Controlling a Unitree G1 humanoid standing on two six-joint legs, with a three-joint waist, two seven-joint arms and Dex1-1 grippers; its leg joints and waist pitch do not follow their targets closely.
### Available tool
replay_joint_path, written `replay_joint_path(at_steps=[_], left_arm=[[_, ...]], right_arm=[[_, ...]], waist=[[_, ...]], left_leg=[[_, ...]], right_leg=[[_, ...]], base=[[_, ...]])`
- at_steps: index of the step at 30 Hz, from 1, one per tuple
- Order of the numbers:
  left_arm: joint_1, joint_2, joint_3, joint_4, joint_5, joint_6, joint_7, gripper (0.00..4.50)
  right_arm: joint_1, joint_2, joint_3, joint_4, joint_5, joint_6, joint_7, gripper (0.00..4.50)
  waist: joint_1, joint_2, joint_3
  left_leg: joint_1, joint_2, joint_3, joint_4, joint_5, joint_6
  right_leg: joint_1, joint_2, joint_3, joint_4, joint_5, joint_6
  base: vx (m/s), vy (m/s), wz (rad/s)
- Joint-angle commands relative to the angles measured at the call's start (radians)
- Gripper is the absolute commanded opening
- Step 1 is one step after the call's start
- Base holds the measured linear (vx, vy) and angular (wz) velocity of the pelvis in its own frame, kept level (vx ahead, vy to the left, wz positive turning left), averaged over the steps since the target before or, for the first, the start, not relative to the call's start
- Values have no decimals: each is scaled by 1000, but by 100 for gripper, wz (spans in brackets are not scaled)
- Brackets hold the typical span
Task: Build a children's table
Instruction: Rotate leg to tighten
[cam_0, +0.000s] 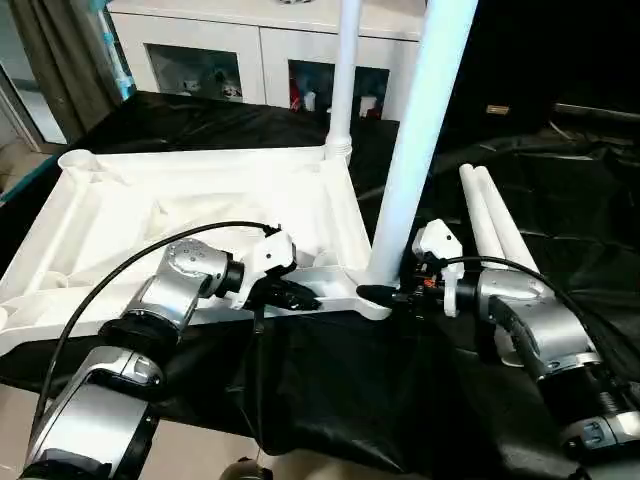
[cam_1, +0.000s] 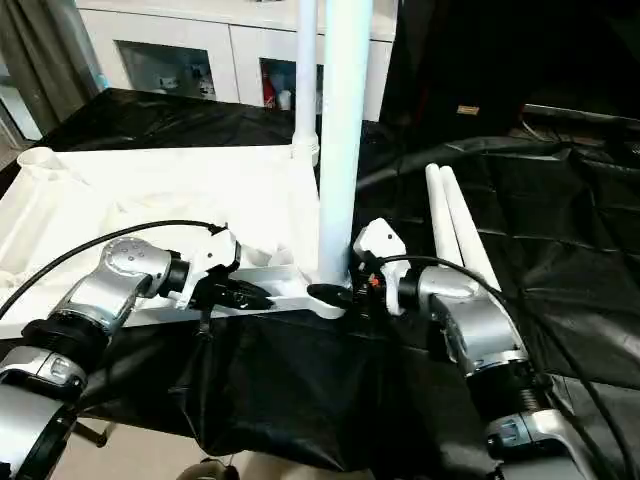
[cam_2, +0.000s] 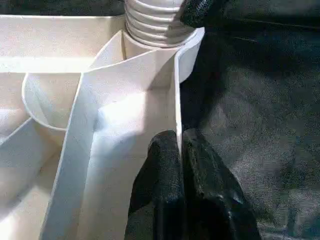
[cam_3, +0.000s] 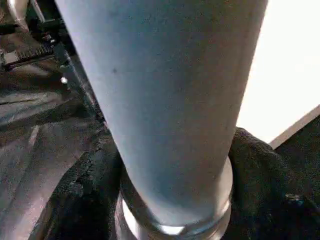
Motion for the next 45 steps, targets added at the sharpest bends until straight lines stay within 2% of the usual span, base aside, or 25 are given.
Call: replay_joint_path(at_steps=[1,4,5,6,7,9,11,12,15,17,19,22,23,25,27,28,32,33,34,37,40,41,42,43,45], left_arm=[[-29,-35,14,-11,-11,-1,48,0],[-93,-81,28,83,43,52,255,0],[-104,-89,30,97,49,64,288,0],[-134,-116,39,134,60,96,384,0],[-149,-130,46,151,63,110,430,0],[-197,-183,66,205,68,150,588,0],[-218,-217,69,226,72,158,652,0],[-229,-240,69,237,75,161,683,0],[-239,-261,67,247,80,164,703,0],[-242,-276,61,254,87,154,708,0],[-241,-279,56,255,87,144,698,0],[-235,-272,48,256,84,116,666,0],[-235,-270,47,258,84,110,662,0],[-228,-259,45,258,81,92,639,0],[-205,-233,38,239,80,41,557,0],[-197,-227,35,231,78,29,528,0],[-162,-181,21,193,68,-16,394,0],[-156,-173,19,186,65,-27,373,0],[-150,-166,17,179,62,-37,354,0],[-130,-134,10,159,46,-60,274,0],[-104,-98,5,133,31,-93,182,0],[-91,-81,5,115,23,-100,137,0],[-84,-73,6,106,20,-98,117,0],[-78,-66,6,98,18,-96,103,0],[-69,-57,5,90,16,-97,80,0]], right_arm=[[11,34,-5,52,-13,19,-71,270],[-31,121,-67,183,-33,16,-292,269],[-40,137,-79,204,-34,16,-331,268],[-68,179,-115,262,-30,18,-439,268],[-82,198,-131,290,-28,18,-490,268],[-137,267,-185,387,-16,10,-663,267],[-172,310,-197,437,-10,-9,-718,267],[-198,342,-209,467,-1,-21,-748,267],[-225,373,-220,496,7,-33,-765,267],[-249,392,-221,524,-4,-44,-781,267],[-258,394,-216,537,-18,-57,-786,267],[-269,394,-217,553,-30,-84,-768,267],[-271,394,-217,557,-33,-90,-766,323],[-273,387,-214,558,-39,-107,-751,340],[-265,365,-200,535,-48,-131,-701,347],[-261,358,-196,525,-50,-134,-683,364],[-209,293,-152,429,-54,-129,-538,364],[-199,280,-145,410,-53,-125,-512,364],[-190,267,-138,393,-52,-121,-488,364],[-146,197,-99,315,-53,-107,-362,364],[-105,122,-75,229,-38,-87,-233,364],[-86,86,-65,188,-28,-74,-177,364],[-78,72,-59,170,-25,-67,-157,364],[-73,56,-54,164,-28,-67,-139,364],[-67,37,-48,155,-32,-66,-115,364]], waist=[[-6,1,-75],[-13,4,-72],[-13,3,-71],[-18,-2,-71],[-19,2,-70],[-22,3,-73],[-22,3,-76],[-25,3,-76],[-24,3,-79],[-24,1,-78],[-27,0,-73],[-27,-3,-73],[-27,-2,-74],[-27,-1,-74],[-31,-2,-74],[-36,2,-77],[-39,-1,-79],[-37,-4,-81],[-36,-1,-81],[-24,0,-80],[-15,8,-78],[-14,5,-77],[-8,10,-78],[-7,7,-78],[-5,8,-76]], left_leg=[[25,20,-2,-67,-199,12],[30,18,-3,-71,-235,-15],[35,19,-4,-72,-244,-25],[32,16,-5,-74,-245,-34],[36,17,-6,-75,-256,-42],[33,15,-5,-72,-241,-43],[31,12,-6,-71,-214,-38],[24,11,-6,-69,-191,-30],[24,9,-4,-66,-163,-3],[25,10,-4,-67,-169,8],[26,11,-4,-70,-202,6],[27,13,-5,-72,-212,3],[27,13,-4,-72,-211,3],[26,13,-5,-72,-211,4],[20,12,-7,-73,-206,10],[17,10,-7,-71,-187,15],[18,13,-5,-66,-146,51],[18,12,-3,-63,-128,66],[20,14,-2,-62,-117,73],[22,19,-1,-61,-117,79],[25,22,0,-63,-150,68],[24,21,0,-63,-156,66],[25,23,-1,-63,-163,61],[23,22,0,-63,-165,58],[24,22,0,-65,-187,45]], right_leg=[[46,-54,30,-68,-31,-262],[39,-55,32,-73,-95,-255],[39,-55,32,-77,-114,-252],[44,-54,32,-77,-130,-243],[39,-56,33,-79,-143,-241],[42,-57,34,-77,-120,-242],[47,-56,32,-76,-87,-240],[50,-55,33,-73,-44,-242],[53,-52,30,-70,23,-247],[54,-53,29,-71,21,-250],[51,-54,29,-78,-43,-249],[51,-55,31,-80,-70,-238],[50,-55,31,-79,-68,-238],[50,-55,31,-79,-60,-238],[55,-56,29,-76,-46,-237],[58,-55,29,-72,-18,-240],[61,-53,28,-66,80,-264],[61,-53,28,-63,109,-272],[59,-53,28,-62,122,-281],[58,-51,25,-59,128,-290],[55,-52,26,-61,96,-291],[55,-51,26,-63,88,-288],[57,-52,26,-62,88,-285],[55,-52,27,-61,87,-287],[52,-54,27,-65,47,-284]], base=[[0,0,0],[0,0,0],[0,0,0],[0,0,0],[0,0,0],[0,0,0],[0,0,0],[0,0,0],[0,0,0],[0,0,0],[0,0,0],[0,0,0],[0,0,0],[0,0,0],[0,0,0],[0,0,0],[0,0,0],[0,0,0],[0,0,0],[0,0,0],[0,0,0],[0,0,0],[0,0,0],[0,0,0],[0,0,0]])
